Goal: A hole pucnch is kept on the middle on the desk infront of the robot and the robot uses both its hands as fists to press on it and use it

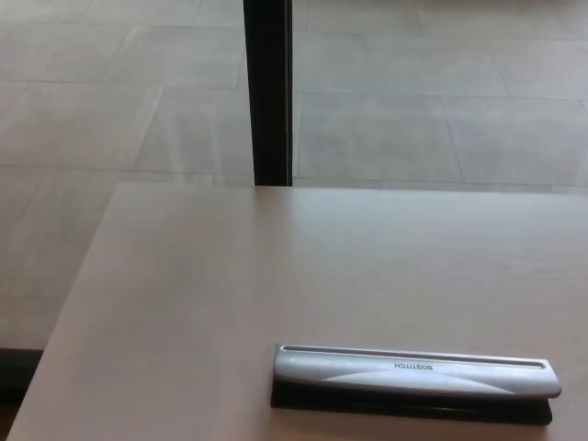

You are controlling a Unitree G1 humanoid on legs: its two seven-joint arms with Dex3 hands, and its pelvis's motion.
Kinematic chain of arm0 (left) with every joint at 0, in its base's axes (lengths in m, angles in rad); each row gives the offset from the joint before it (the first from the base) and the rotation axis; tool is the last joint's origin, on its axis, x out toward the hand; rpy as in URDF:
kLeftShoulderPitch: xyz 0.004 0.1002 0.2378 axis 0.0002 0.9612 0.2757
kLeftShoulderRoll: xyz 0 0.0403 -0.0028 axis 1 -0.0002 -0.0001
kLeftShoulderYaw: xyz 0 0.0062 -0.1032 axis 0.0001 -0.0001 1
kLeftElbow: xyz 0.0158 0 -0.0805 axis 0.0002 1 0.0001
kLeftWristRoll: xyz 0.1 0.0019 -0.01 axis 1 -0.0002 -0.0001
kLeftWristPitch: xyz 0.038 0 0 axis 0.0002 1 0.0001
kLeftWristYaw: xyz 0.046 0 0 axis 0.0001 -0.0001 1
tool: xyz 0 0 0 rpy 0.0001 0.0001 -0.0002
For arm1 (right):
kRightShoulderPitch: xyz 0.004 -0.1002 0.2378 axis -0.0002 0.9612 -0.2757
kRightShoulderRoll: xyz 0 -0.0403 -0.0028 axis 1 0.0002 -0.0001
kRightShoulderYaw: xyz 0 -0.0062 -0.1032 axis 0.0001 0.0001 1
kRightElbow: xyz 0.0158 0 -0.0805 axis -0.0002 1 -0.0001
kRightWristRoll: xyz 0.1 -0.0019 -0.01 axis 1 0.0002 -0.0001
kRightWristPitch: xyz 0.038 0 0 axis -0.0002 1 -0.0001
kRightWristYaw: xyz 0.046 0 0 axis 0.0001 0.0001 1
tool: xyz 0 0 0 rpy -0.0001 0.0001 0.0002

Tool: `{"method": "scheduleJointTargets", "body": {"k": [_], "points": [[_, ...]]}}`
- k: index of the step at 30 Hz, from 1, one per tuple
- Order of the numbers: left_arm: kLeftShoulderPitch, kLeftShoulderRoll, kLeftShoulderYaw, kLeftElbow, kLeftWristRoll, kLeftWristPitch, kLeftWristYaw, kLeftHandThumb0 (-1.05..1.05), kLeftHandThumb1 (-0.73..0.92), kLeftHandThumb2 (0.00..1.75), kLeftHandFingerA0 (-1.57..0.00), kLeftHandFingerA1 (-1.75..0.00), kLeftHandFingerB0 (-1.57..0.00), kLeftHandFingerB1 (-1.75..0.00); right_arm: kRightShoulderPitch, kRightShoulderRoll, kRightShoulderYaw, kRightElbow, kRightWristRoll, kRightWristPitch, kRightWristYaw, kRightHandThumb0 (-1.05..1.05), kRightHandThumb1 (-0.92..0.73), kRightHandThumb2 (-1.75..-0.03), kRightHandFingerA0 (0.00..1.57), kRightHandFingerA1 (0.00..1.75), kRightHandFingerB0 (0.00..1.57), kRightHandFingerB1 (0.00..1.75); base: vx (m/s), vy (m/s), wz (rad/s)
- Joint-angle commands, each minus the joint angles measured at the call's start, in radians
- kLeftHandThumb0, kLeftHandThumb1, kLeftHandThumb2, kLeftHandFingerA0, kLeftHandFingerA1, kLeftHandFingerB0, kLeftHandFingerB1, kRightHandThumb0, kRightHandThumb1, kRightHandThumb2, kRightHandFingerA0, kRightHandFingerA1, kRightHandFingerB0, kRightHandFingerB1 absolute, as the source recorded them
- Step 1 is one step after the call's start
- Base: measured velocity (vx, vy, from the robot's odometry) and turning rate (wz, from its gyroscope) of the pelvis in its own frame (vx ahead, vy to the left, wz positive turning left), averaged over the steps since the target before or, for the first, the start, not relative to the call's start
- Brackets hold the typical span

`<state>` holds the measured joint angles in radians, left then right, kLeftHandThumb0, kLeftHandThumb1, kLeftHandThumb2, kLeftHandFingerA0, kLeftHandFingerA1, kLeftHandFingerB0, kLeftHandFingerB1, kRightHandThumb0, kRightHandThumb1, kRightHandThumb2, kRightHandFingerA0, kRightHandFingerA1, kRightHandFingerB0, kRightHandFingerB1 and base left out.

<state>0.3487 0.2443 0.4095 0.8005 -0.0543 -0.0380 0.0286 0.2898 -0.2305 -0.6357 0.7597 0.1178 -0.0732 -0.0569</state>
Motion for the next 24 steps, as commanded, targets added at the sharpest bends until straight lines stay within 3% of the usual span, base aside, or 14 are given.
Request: {"method": "scheduleJointTargets", "body": {"k": [1, 2, 3, 5, 6, 7, 8, 9, 13, 15, 16, 19, 20, 24], "points": [[-0.123, 0.017, 0.216, 0.015, -0.195, 0.039, 0.144, -0.42, 0.4, 0.8, -1.1, -0.94, -0.82, -0.87, -0.187, -0.108, -0.28, 0.016, 0.306, 0.119, -0.137, -0.52, -0.67, -0.61, 0.65, 0.82, 0.47, 0.48, 0.0, 0.0, 0.0], [-0.129, 0.016, 0.229, 0.014, -0.197, 0.035, 0.146, -0.42, 0.4, 0.8, -1.1, -0.94, -0.82, -0.87, -0.196, -0.114, -0.291, 0.013, 0.303, 0.127, -0.139, -0.52, -0.67, -0.61, 0.65, 0.82, 0.47, 0.48, 0.0, 0.0, 0.0], [-0.144, 0.017, 0.247, 0.007, -0.205, 0.009, 0.147, -0.47, 0.43, 0.77, -1.07, -0.86, -0.85, -0.79, -0.218, -0.125, -0.32, 0.002, 0.324, 0.128, -0.143, -0.51, -0.67, -0.61, 0.68, 1.14, 0.41, 0.49, 0.0, 0.0, 0.0], [-0.205, 0.015, 0.291, -0.127, -0.222, 0.009, 0.205, -0.59, 0.53, 0.71, -1.01, -0.85, -0.76, -0.69, -0.295, -0.202, -0.352, -0.011, 0.33, 0.143, -0.147, -0.52, -0.69, -0.61, 0.6, 0.74, 0.32, 0.45, 0.0, 0.0, 0.0], [-0.233, 0.018, 0.305, -0.187, -0.227, 0.028, 0.223, -0.62, 0.57, 0.69, -1.04, -0.83, -0.69, -0.66, -0.327, -0.226, -0.368, -0.023, 0.343, 0.151, -0.144, -0.53, -0.71, -0.62, 0.49, 0.67, 0.29, 0.44, 0.0, 0.0, 0.0], [-0.269, 0.025, 0.319, -0.235, -0.233, 0.053, 0.235, -0.63, 0.62, 0.7, -0.98, -0.76, -0.67, -0.66, -0.355, -0.24, -0.386, -0.061, 0.362, 0.161, -0.138, -0.57, -0.56, -0.96, 0.49, 0.7, 0.24, 0.54, 0.0, 0.0, 0.0], [-0.286, 0.032, 0.318, -0.252, -0.223, 0.059, 0.241, -0.63, 0.62, 0.7, -0.98, -0.76, -0.67, -0.66, -0.366, -0.243, -0.392, -0.085, 0.368, 0.16, -0.136, -0.57, -0.56, -0.96, 0.49, 0.7, 0.24, 0.54, 0.0, 0.0, 0.0], [-0.325, 0.046, 0.327, -0.27, -0.226, 0.046, 0.234, -0.63, 0.65, 0.68, -0.97, -0.71, -0.72, -0.68, -0.393, -0.249, -0.393, -0.139, 0.358, 0.168, -0.164, -0.57, -0.77, -0.64, 0.61, 0.68, 0.29, 0.44, 0.0, 0.0, 0.0], [-0.483, 0.082, 0.333, -0.387, -0.235, 0.053, 0.215, -0.54, 0.56, 0.87, -1.1, -0.87, -0.78, -0.6, -0.52, -0.299, -0.408, -0.244, 0.357, 0.21, -0.215, -0.4, -0.62, -0.86, 1.03, 0.63, 0.53, 0.49, 0.0, 0.0, 0.0], [-0.531, 0.074, 0.331, -0.484, -0.257, 0.076, 0.207, -0.52, 0.43, 1.04, -1.14, -1.04, -0.78, -0.7, -0.564, -0.287, -0.413, -0.318, 0.374, 0.228, -0.228, -0.37, -0.53, -0.95, 1.15, 0.76, 0.69, 0.54, 0.0, 0.0, 0.0], [-0.571, 0.075, 0.311, -0.587, -0.266, 0.131, 0.209, -0.53, 0.45, 0.93, -1.17, -1.28, -1.06, -0.61, -0.595, -0.276, -0.393, -0.387, 0.375, 0.24, -0.23, -0.36, -0.46, -1.03, 1.24, 0.97, 0.91, 0.61, 0.0, 0.0, 0.0], [-0.661, 0.056, 0.25, -0.787, -0.28, 0.229, 0.226, -0.31, 0.68, 0.78, -0.95, -1.56, -0.81, -1.02, -0.654, -0.241, -0.347, -0.533, 0.38, 0.258, -0.241, -0.37, -0.36, -1.11, 1.27, 1.42, 1.08, 0.84, 0.0, 0.0, 0.0], [-0.687, 0.042, 0.217, -0.853, -0.271, 0.257, 0.234, -0.22, 0.76, 0.78, -0.82, -1.7, -0.68, -1.26, -0.668, -0.232, -0.325, -0.58, 0.373, 0.27, -0.242, -0.4, -0.4, -1.1, 1.42, 1.36, 1.07, 1.01, 0.0, 0.0, 0.0], [-0.825, -0.056, 0.088, -0.95, -0.264, 0.231, 0.237, -0.03, 0.83, 0.86, -0.66, -1.75, -0.6, -1.22, -0.694, -0.141, -0.227, -0.827, 0.464, 0.289, -0.203, -0.46, -0.35, -1.06, 1.24, 1.57, 1.1, 1.01, 0.0, 0.0, 0.0]]}}
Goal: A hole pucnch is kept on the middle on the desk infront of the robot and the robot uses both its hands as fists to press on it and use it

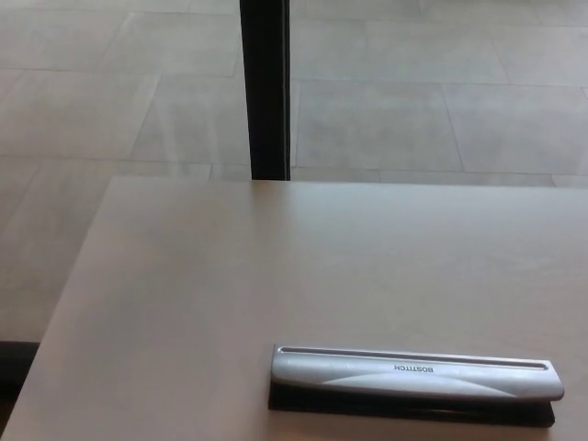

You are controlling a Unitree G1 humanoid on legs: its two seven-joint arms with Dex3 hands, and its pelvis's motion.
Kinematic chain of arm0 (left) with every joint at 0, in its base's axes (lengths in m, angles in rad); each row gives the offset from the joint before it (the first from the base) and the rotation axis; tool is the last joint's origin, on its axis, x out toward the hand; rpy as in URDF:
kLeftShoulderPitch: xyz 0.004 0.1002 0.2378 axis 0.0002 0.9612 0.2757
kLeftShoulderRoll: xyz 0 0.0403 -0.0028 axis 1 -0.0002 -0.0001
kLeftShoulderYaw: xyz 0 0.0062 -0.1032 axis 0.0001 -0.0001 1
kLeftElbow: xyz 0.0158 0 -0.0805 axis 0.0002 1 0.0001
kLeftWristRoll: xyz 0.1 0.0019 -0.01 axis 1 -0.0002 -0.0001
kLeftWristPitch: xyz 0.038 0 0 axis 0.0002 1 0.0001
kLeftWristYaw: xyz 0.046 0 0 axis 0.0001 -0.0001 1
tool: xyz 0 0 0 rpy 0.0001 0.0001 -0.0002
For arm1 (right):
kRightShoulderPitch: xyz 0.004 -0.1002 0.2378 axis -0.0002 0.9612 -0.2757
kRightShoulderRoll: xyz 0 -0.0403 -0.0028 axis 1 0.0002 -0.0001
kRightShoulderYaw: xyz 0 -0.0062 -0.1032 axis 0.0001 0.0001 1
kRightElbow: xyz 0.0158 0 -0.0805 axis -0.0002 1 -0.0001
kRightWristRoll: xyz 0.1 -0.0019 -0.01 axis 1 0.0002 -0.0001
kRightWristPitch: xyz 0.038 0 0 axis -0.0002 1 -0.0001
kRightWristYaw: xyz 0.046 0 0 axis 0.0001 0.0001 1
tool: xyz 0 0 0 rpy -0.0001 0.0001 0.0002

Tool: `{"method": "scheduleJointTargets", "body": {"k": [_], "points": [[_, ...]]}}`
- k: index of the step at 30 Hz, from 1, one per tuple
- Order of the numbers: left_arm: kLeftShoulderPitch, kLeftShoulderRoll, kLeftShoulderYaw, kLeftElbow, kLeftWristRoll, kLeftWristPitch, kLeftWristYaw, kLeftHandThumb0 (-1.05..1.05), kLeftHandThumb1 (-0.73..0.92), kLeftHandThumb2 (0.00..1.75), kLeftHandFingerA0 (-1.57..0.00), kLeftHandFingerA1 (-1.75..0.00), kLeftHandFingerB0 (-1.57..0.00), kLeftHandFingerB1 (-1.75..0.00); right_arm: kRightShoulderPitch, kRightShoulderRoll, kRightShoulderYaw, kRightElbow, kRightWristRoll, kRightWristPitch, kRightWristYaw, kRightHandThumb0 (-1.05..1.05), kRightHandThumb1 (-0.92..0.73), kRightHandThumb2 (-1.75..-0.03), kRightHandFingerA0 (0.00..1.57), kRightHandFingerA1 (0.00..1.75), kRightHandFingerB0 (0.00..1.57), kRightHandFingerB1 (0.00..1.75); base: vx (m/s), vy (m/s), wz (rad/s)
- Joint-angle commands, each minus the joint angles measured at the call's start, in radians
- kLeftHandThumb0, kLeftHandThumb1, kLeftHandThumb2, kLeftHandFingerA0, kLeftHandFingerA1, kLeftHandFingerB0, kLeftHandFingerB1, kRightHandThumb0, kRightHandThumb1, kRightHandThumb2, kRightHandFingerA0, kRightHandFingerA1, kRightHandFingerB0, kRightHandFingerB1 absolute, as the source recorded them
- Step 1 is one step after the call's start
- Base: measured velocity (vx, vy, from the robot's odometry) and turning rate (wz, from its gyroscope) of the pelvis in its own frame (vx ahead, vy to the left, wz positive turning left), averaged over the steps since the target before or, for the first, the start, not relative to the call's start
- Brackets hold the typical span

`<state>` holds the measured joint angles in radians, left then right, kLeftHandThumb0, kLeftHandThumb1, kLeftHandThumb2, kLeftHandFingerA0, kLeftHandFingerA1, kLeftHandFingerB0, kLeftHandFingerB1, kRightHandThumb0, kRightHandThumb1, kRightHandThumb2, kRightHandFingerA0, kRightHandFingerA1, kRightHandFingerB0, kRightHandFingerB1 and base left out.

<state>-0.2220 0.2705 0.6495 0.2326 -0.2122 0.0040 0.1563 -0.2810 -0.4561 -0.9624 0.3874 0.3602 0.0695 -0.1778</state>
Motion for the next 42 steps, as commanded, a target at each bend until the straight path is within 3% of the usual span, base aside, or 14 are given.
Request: {"method": "scheduleJointTargets", "body": {"k": [1, 4, 5, 6, 8, 9, 11, 14, 15, 16, 20, 26, 32, 42], "points": [[-0.267, -0.089, -0.173, -0.379, -0.093, 0.181, 0.099, -0.02, 0.81, 0.9, -0.73, -1.75, -0.61, -1.23, -0.123, 0.092, 0.115, -0.487, 0.235, 0.155, -0.073, -0.48, -0.28, -1.1, 1.24, 1.57, 1.11, 1.03, 0.0, 0.0, 0.0], [-0.327, -0.157, -0.285, -0.353, -0.041, 0.1, 0.037, -0.18, 0.71, 0.9, -0.79, -1.75, -0.71, -1.3, -0.086, 0.139, 0.201, -0.608, 0.291, 0.125, 0.044, -0.44, -0.44, -0.98, 1.15, 1.62, 1.05, 1.0, 0.0, 0.0, 0.0], [-0.34, -0.203, -0.32, -0.377, -0.05, 0.104, 0.041, -0.23, 0.67, 0.91, -0.83, -1.75, -0.75, -1.33, -0.066, 0.161, 0.228, -0.644, 0.315, 0.124, 0.071, -0.45, -0.45, -1.09, 1.34, 1.37, 0.99, 1.01, 0.0, 0.0, 0.0], [-0.34, -0.228, -0.353, -0.393, -0.048, 0.099, 0.031, -0.24, 0.67, 0.94, -0.86, -1.75, -0.73, -1.35, -0.054, 0.182, 0.249, -0.673, 0.328, 0.133, 0.071, -0.37, -0.48, -1.01, 1.09, 1.7, 0.96, 1.04, 0.0, 0.0, 0.0], [-0.331, -0.263, -0.41, -0.425, -0.039, 0.108, 0.012, -0.29, 0.65, 0.94, -0.89, -1.75, -0.7, -1.28, -0.028, 0.212, 0.288, -0.731, 0.35, 0.169, 0.058, -0.34, -0.47, -1.08, 1.27, 1.52, 0.95, 1.07, 0.0, 0.0, 0.0], [-0.314, -0.29, -0.472, -0.465, -0.03, 0.13, -0.004, -0.3, 0.66, 0.98, -0.89, -1.75, -0.68, -1.27, -0.001, 0.234, 0.333, -0.755, 0.358, 0.195, 0.074, -0.26, -0.65, -1.08, 1.05, 1.75, 0.78, 1.24, 0.0, 0.0, 0.0], [-0.276, -0.347, -0.571, -0.506, -0.011, 0.148, -0.018, -0.25, 0.67, 0.98, -0.87, -1.75, -0.71, -1.28, 0.032, 0.289, 0.404, -0.788, 0.423, 0.267, 0.081, -0.24, -0.67, -1.1, 1.21, 1.75, 0.74, 1.25, 0.0, 0.0, 0.0], [-0.243, -0.391, -0.63, -0.527, -0.011, 0.16, -0.021, -0.21, 0.68, 1.02, -0.89, -1.75, -0.74, -1.22, 0.06, 0.346, 0.469, -0.813, 0.417, 0.281, 0.08, -0.26, -0.7, -1.06, 1.02, 1.75, 0.73, 1.22, 0.0, 0.0, 0.0], [-0.232, -0.412, -0.652, -0.535, -0.005, 0.171, -0.009, -0.22, 0.69, 1.03, -0.93, -1.75, -0.74, -1.23, 0.073, 0.351, 0.487, -0.817, 0.423, 0.298, 0.089, -0.27, -0.66, -1.13, 1.22, 1.75, 0.71, 1.21, 0.0, 0.0, 0.0], [-0.203, -0.437, -0.701, -0.541, 0.002, 0.185, -0.01, -0.23, 0.72, 0.99, -0.92, -1.75, -0.59, -1.48, 0.111, 0.358, 0.534, -0.811, 0.409, 0.292, 0.156, -0.28, -0.66, -1.15, 1.01, 1.75, 0.61, 1.36, 0.0, 0.0, 0.0], [-0.147, -0.475, -0.766, -0.539, -0.008, 0.204, -0.019, -0.25, 0.74, 0.94, -0.88, -1.75, -0.58, -1.6, 0.157, 0.365, 0.6, -0.804, 0.394, 0.303, 0.206, -0.27, -0.65, -1.2, 1.2, 1.75, 0.71, 1.29, 0.0, 0.0, 0.0], [-0.075, -0.545, -0.831, -0.516, -0.049, 0.238, -0.013, -0.27, 0.7, 1.04, -0.88, -1.75, -0.69, -1.57, 0.22, 0.368, 0.694, -0.824, 0.325, 0.35, 0.141, -0.32, -0.74, -1.08, 0.98, 1.75, 0.54, 1.63, 0.0, 0.0, 0.0], [-0.018, -0.582, -0.887, -0.497, -0.043, 0.246, 0.028, -0.28, 0.65, 1.14, -0.94, -1.75, -0.67, -1.75, 0.242, 0.413, 0.732, -0.839, 0.291, 0.367, 0.049, -0.27, -0.82, -0.86, 0.95, 1.75, 0.54, 1.34, 0.0, 0.0, 0.0], [0.07, -0.583, -0.941, -0.439, -0.057, 0.211, 0.06, -0.32, 0.72, 0.97, -0.91, -1.75, -0.61, -1.73, 0.304, 0.404, 0.803, -0.813, 0.216, 0.337, 0.108, -0.25, -0.67, -1.06, 1.04, 1.75, 0.76, 1.35, 0.0, 0.0, 0.0]]}}
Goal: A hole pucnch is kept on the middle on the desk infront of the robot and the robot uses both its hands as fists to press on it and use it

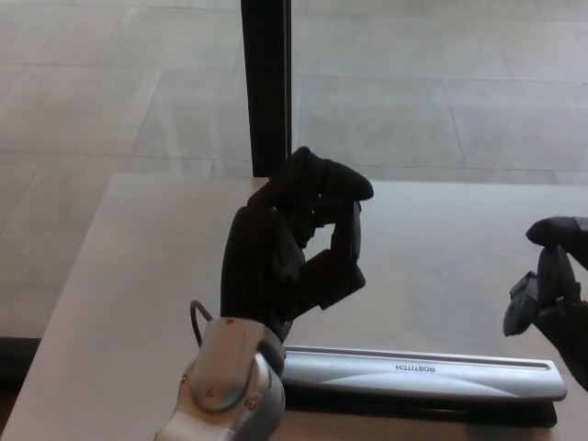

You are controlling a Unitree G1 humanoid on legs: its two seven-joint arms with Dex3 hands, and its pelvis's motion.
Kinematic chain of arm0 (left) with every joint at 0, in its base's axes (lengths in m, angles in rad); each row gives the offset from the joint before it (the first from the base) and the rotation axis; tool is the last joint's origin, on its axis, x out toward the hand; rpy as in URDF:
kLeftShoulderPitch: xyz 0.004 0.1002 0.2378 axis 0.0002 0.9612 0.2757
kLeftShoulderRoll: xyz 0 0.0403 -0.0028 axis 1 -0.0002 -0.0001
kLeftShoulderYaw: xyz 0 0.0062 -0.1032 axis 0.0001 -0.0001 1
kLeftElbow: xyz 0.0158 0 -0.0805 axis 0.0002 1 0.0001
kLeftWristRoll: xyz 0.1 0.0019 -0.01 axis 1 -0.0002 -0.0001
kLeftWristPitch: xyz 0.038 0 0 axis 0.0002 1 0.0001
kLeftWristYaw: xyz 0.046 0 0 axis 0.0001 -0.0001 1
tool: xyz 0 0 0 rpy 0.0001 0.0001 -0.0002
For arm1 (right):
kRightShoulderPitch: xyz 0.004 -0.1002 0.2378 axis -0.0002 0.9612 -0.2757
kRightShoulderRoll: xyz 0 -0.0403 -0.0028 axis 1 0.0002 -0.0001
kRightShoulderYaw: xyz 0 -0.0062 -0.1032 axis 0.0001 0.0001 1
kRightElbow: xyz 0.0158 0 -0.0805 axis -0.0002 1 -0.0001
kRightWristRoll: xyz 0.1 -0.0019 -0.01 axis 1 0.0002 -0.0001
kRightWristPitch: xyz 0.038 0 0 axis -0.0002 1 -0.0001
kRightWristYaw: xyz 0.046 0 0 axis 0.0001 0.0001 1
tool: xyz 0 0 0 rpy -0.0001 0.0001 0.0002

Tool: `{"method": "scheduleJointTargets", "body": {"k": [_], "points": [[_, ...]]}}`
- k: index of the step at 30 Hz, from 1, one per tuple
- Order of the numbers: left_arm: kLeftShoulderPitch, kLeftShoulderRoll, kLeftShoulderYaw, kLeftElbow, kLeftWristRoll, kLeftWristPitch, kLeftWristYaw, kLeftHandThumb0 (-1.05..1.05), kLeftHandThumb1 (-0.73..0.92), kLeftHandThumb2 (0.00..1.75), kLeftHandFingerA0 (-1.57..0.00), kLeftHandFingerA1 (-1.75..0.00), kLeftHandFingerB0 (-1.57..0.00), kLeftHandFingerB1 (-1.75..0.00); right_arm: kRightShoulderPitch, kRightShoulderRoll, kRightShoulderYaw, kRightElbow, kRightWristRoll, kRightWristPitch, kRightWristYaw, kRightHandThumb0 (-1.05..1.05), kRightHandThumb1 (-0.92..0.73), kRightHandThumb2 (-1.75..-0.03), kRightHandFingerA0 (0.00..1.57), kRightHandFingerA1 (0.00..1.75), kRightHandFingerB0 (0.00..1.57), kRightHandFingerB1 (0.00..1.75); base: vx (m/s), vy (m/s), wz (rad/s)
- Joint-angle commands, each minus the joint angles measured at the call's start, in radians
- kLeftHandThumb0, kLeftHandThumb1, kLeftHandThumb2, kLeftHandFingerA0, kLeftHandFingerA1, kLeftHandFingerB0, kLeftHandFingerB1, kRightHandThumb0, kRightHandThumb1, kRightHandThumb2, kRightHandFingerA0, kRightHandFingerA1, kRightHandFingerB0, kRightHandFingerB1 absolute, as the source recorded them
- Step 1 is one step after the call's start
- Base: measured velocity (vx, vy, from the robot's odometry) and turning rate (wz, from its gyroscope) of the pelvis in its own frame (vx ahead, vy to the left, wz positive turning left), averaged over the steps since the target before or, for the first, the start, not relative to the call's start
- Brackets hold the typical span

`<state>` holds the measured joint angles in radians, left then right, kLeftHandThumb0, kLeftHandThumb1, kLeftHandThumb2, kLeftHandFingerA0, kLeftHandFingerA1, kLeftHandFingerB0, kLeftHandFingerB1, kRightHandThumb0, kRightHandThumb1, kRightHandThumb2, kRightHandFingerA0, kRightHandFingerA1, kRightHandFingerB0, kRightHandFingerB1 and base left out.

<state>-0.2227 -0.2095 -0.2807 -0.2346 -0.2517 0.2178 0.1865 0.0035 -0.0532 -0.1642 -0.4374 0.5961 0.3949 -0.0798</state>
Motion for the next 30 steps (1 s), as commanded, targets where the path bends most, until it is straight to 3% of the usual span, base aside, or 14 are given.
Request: {"method": "scheduleJointTargets", "body": {"k": [1, 6, 10, 18, 21, 23, 24, 30], "points": [[0.078, -0.11, -0.01, 0.056, -0.016, -0.011, 0.04, -0.32, 0.72, 0.97, -0.92, -1.75, -0.62, -1.7, 0.025, -0.001, 0.014, 0.026, -0.038, 0.002, 0.018, -0.27, -0.65, -1.08, 1.03, 1.75, 0.74, 1.4, 0.0, 0.0, 0.0], [0.086, -0.12, -0.005, 0.145, -0.011, -0.039, 0.055, -0.31, 0.74, 0.95, -0.91, -1.75, -0.57, -1.69, 0.02, -0.003, 0.034, 0.07, -0.079, -0.018, 0.027, -0.28, -0.62, -1.11, 1.02, 1.75, 0.73, 1.45, 0.0, 0.0, 0.0], [0.096, -0.208, 0.026, 0.257, -0.041, -0.074, 0.121, -0.36, 0.79, 0.84, -0.9, -1.75, -0.57, -1.68, 0.009, 0.005, 0.044, 0.104, -0.103, -0.046, 0.039, -0.28, -0.63, -1.12, 1.04, 1.75, 0.73, 1.45, 0.0, 0.0, 0.0], [0.119, -0.32, -0.023, 0.39, -0.03, -0.164, 0.197, -0.37, 0.8, 0.85, -0.93, -1.75, -0.6, -1.72, 0.025, 0.018, 0.079, 0.144, -0.152, -0.077, 0.044, -0.3, -0.61, -1.12, 1.06, 1.75, 0.67, 1.57, 0.0, 0.0, 0.0], [0.115, -0.341, -0.039, 0.422, -0.025, -0.191, 0.209, -0.39, 0.79, 0.87, -0.95, -1.75, -0.62, -1.73, 0.038, 0.045, 0.086, 0.16, -0.16, -0.089, 0.027, -0.32, -0.57, -1.15, 1.08, 1.75, 0.78, 1.46, 0.0, 0.0, 0.0], [0.111, -0.349, -0.048, 0.444, -0.021, -0.213, 0.218, -0.39, 0.78, 0.88, -0.95, -1.75, -0.63, -1.74, 0.048, 0.059, 0.094, 0.177, -0.172, -0.105, 0.022, -0.32, -0.57, -1.16, 1.09, 1.75, 0.79, 1.47, 0.0, 0.0, 0.0], [0.11, -0.358, -0.051, 0.452, -0.016, -0.215, 0.24, -0.4, 0.78, 0.87, -0.93, -1.75, -0.61, -1.71, 0.06, 0.067, 0.097, 0.173, -0.175, -0.101, 0.011, -0.32, -0.57, -1.14, 1.11, 1.75, 0.72, 1.57, 0.0, 0.0, 0.0], [0.091, -0.377, -0.045, 0.487, -0.019, -0.229, 0.291, -0.39, 0.8, 0.84, -0.88, -1.75, -0.62, -1.63, 0.08, 0.097, 0.1, 0.189, -0.184, -0.113, 0.004, -0.33, -0.59, -1.14, 1.12, 1.75, 0.7, 1.58, 0.0, 0.0, 0.0]]}}
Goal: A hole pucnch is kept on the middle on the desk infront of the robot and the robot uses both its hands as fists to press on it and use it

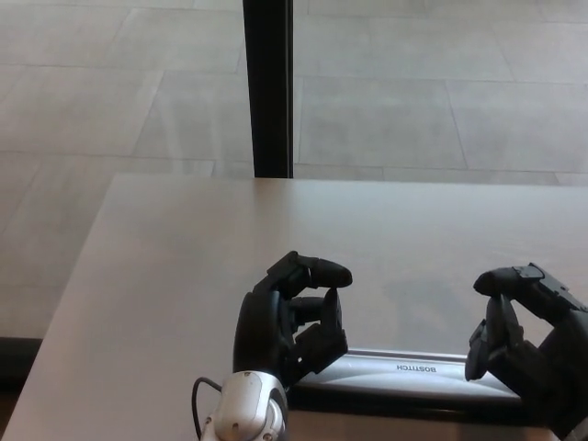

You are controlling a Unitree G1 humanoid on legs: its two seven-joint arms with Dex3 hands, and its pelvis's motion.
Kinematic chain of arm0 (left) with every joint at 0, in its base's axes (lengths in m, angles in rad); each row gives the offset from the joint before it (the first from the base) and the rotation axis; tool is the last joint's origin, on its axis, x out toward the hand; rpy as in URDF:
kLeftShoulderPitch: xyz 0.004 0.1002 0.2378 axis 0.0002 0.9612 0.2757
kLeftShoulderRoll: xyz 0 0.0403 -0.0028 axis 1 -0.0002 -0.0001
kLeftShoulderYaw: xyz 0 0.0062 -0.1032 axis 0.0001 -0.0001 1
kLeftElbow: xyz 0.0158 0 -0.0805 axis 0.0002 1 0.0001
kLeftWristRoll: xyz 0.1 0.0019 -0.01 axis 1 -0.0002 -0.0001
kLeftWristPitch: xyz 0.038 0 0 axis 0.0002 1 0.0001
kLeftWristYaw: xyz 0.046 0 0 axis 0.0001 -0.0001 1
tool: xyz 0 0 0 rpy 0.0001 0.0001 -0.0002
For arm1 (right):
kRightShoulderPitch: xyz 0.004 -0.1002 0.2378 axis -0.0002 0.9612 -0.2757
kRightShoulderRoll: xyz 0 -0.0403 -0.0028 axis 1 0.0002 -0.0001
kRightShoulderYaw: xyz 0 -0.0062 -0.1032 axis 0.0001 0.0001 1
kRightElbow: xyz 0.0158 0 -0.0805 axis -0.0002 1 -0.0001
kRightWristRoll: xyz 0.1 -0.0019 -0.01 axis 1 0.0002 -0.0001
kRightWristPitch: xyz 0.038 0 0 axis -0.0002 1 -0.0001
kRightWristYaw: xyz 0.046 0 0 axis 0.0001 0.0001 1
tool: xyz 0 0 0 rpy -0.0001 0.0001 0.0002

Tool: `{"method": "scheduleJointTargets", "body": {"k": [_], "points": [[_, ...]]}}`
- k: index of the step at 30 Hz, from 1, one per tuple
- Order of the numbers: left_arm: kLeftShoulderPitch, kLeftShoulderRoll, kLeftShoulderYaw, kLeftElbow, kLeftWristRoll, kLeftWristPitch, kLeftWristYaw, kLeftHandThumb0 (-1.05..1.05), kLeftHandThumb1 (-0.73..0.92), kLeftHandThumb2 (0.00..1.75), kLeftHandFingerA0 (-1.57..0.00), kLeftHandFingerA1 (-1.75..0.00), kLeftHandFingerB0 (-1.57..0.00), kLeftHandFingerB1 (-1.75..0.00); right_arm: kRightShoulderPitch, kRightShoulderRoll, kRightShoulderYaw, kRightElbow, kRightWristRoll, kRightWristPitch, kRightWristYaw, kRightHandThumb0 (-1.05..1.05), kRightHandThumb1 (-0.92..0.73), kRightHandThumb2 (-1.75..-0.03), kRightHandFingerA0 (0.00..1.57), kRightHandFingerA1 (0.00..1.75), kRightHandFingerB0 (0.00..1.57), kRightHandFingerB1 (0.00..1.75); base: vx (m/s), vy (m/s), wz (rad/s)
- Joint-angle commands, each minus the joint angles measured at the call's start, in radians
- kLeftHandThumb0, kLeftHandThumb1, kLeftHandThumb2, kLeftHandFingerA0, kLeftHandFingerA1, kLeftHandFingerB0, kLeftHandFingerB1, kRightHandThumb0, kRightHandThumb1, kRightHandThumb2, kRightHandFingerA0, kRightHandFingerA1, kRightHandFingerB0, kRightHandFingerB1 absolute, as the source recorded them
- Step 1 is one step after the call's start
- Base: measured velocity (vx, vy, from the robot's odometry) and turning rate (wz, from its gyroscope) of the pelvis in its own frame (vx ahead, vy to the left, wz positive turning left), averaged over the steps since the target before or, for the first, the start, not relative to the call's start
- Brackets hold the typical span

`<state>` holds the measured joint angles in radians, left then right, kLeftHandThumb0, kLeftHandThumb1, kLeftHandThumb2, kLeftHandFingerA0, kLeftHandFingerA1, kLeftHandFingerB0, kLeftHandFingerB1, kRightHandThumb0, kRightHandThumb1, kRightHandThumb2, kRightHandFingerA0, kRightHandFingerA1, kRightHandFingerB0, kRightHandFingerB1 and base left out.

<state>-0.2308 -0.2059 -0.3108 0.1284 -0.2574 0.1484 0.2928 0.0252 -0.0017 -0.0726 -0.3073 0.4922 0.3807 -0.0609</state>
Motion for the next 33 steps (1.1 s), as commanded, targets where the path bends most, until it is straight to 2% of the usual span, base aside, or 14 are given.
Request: {"method": "scheduleJointTargets", "body": {"k": [1, 5, 13, 16, 17, 19, 21, 22, 25, 27, 29, 30, 32, 33], "points": [[0.097, -0.383, -0.015, 0.135, -0.015, -0.166, 0.188, -0.39, 0.8, 0.89, -0.92, -1.75, -0.57, -1.69, 0.07, 0.055, 0.018, 0.065, -0.091, -0.108, -0.018, -0.34, -0.59, -1.13, 1.12, 1.75, 0.71, 1.59, 0.0, 0.0, 0.0], [0.097, -0.389, -0.019, 0.155, -0.029, -0.188, 0.191, -0.39, 0.78, 0.91, -0.95, -1.75, -0.57, -1.68, 0.094, 0.081, 0.036, 0.064, -0.117, -0.128, -0.033, -0.35, -0.58, -1.13, 1.11, 1.75, 0.71, 1.59, 0.0, 0.0, 0.0], [0.093, -0.397, -0.04, 0.208, -0.001, -0.278, 0.233, -0.37, 0.75, 0.9, -0.95, -1.75, -0.62, -1.64, 0.167, 0.141, 0.073, 0.086, -0.193, -0.247, -0.052, -0.35, -0.59, -1.11, 1.09, 1.75, 0.69, 1.63, 0.0, 0.0, 0.0], [0.121, -0.4, -0.091, 0.249, 0.096, -0.358, 0.347, -0.4, 0.76, 0.88, -0.96, -1.75, -0.67, -1.62, 0.181, 0.17, 0.048, 0.128, -0.188, -0.301, -0.055, -0.32, -0.59, -1.11, 1.08, 1.75, 0.69, 1.59, 0.0, 0.0, 0.0], [0.131, -0.402, -0.107, 0.275, 0.127, -0.399, 0.38, -0.37, 0.76, 0.93, -0.99, -1.75, -0.67, -1.65, 0.178, 0.176, 0.039, 0.145, -0.195, -0.318, -0.065, -0.3, -0.62, -1.1, 1.05, 1.75, 0.77, 1.54, 0.0, 0.0, 0.0], [0.155, -0.4, -0.166, 0.36, 0.217, -0.499, 0.47, -0.38, 0.79, 0.87, -0.97, -1.75, -0.64, -1.7, 0.157, 0.203, 0.003, 0.232, -0.211, -0.421, -0.082, -0.28, -0.6, -1.13, 1.06, 1.75, 0.79, 1.55, 0.0, 0.0, 0.0], [0.148, -0.392, -0.192, 0.409, 0.259, -0.546, 0.512, -0.38, 0.78, 0.84, -0.95, -1.75, -0.64, -1.68, 0.142, 0.222, -0.018, 0.282, -0.216, -0.481, -0.092, -0.28, -0.59, -1.15, 1.05, 1.75, 0.79, 1.57, 0.0, 0.0, 0.0], [0.144, -0.388, -0.205, 0.433, 0.276, -0.574, 0.521, -0.38, 0.77, 0.85, -0.93, -1.75, -0.64, -1.7, 0.133, 0.226, -0.028, 0.308, -0.221, -0.508, -0.094, -0.28, -0.59, -1.15, 1.06, 1.75, 0.73, 1.63, 0.0, 0.0, 0.0], [0.126, -0.378, -0.245, 0.478, 0.316, -0.592, 0.555, -0.4, 0.76, 0.84, -0.89, -1.75, -0.63, -1.65, 0.108, 0.236, -0.059, 0.379, -0.229, -0.572, -0.109, -0.28, -0.6, -1.14, 1.05, 1.75, 0.74, 1.65, 0.0, 0.0, 0.0], [0.11, -0.363, -0.275, 0.511, 0.344, -0.613, 0.56, -0.38, 0.76, 0.87, -0.9, -1.75, -0.61, -1.71, 0.094, 0.252, -0.075, 0.422, -0.237, -0.6, -0.141, -0.27, -0.61, -1.1, 1.0, 1.75, 0.8, 1.59, 0.0, 0.0, 0.0], [0.075, -0.34, -0.313, 0.574, 0.399, -0.638, 0.586, -0.38, 0.77, 0.86, -0.92, -1.75, -0.65, -1.68, 0.079, 0.254, -0.096, 0.46, -0.224, -0.611, -0.143, -0.29, -0.61, -1.03, 0.94, 1.75, 0.78, 1.62, 0.0, 0.0, 0.0], [0.053, -0.342, -0.322, 0.609, 0.414, -0.617, 0.614, -0.39, 0.77, 0.83, -0.87, -1.75, -0.69, -1.63, 0.073, 0.255, -0.104, 0.473, -0.206, -0.615, -0.126, -0.27, -0.56, -1.09, 0.89, 1.75, 0.76, 1.59, 0.0, 0.0, 0.0], [0.023, -0.349, -0.328, 0.66, 0.422, -0.613, 0.636, -0.38, 0.77, 0.83, -0.91, -1.75, -0.66, -1.71, 0.048, 0.287, -0.145, 0.492, -0.076, -0.617, -0.04, -0.24, -0.54, -1.09, 0.9, 1.74, 0.79, 1.56, 0.0, 0.0, 0.0], [0.02, -0.348, -0.329, 0.665, 0.422, -0.617, 0.64, -0.38, 0.77, 0.83, -0.91, -1.75, -0.66, -1.71, 0.047, 0.287, -0.145, 0.496, -0.076, -0.622, -0.039, -0.24, -0.54, -1.09, 0.9, 1.74, 0.79, 1.56, 0.0, 0.0, 0.0]]}}
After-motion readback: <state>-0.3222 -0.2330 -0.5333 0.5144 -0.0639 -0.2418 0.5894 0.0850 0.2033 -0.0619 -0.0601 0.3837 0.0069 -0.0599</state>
